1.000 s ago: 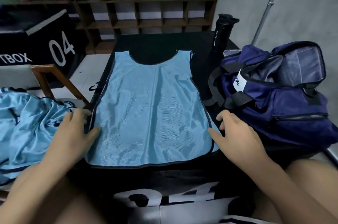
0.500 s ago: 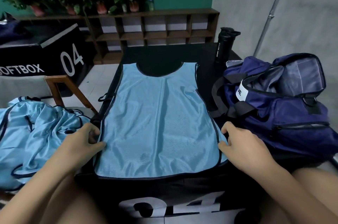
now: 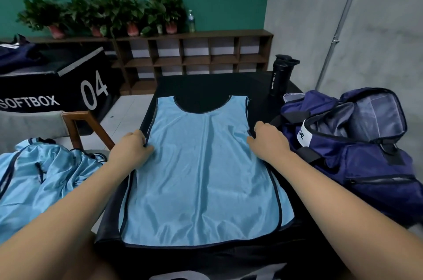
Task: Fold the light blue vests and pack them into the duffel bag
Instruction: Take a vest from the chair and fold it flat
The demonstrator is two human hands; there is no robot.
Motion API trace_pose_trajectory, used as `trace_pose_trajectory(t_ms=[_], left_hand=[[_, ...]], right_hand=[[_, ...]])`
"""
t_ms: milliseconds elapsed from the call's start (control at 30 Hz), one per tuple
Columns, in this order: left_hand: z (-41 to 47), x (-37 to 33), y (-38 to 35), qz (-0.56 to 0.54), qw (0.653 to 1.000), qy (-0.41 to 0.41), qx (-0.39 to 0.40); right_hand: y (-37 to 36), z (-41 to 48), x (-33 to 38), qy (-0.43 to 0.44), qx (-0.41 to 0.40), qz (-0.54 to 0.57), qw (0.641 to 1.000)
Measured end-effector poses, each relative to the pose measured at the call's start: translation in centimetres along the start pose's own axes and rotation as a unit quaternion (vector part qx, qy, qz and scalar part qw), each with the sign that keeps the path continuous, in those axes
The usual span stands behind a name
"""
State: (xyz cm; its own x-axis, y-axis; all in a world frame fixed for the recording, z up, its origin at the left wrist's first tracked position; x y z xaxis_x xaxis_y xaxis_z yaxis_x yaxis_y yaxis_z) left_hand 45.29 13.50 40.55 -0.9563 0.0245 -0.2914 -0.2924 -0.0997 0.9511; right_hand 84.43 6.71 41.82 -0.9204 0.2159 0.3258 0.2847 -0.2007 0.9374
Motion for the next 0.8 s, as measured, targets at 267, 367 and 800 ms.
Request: trace_pose_trajectory(t_ms=[267, 367, 800], left_hand=[[3.5, 0.9, -2.0, 0.02, 0.997, 0.05, 0.058], [4.1, 1.1, -2.1, 0.032, 0.996, 0.052, 0.061], [9.0, -1.9, -2.1, -0.005, 0.996, -0.085, 0.024]], right_hand=[[-2.7, 5.1, -1.6, -0.045, 0.092, 0.072, 0.992], [-1.9, 5.4, -2.0, -0.056, 0.1, 0.025, 0.993], [-0.6, 10.5, 0.9, -0.008, 0.08, 0.005, 0.997]])
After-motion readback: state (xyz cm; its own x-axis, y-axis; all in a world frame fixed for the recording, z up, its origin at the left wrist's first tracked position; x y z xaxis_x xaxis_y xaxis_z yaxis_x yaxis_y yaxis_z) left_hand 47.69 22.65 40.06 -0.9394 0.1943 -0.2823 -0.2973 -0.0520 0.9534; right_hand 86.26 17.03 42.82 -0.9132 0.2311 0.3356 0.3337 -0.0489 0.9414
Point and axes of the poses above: each hand's wrist, its own z-axis towards the middle knuckle, its own y-axis out of the back of the hand, x = y × z, the point moved 4 cm from there along z, towards the middle knuckle
